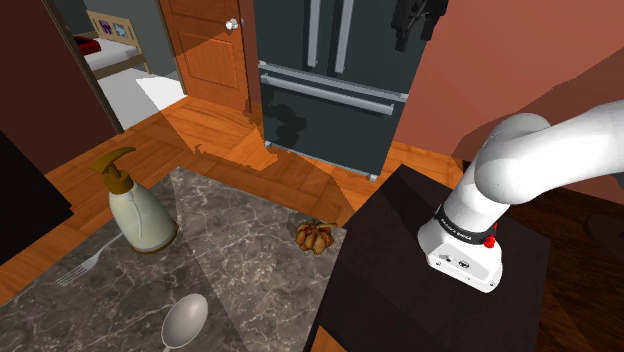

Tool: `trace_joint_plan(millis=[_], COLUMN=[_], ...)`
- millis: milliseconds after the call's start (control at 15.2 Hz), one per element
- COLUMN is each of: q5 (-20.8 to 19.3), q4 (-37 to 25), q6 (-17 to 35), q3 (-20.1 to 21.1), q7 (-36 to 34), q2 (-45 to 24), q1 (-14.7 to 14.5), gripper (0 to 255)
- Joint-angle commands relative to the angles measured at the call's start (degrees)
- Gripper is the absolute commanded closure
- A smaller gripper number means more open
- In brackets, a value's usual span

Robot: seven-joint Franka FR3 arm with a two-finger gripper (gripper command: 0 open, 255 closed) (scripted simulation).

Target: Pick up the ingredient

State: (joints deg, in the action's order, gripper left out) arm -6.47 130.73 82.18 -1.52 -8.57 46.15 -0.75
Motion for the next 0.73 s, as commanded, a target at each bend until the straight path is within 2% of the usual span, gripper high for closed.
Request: trace_joint_plan(millis=[0,660], q5=[0.00,5.97], q4=[0.00,16.52], q6=[0.00,14.12], q3=[0.00,3.61], q7=[0.00,0.76], q2=[0.00,1.52], q1=[0.00,-6.42], gripper=[0,0])
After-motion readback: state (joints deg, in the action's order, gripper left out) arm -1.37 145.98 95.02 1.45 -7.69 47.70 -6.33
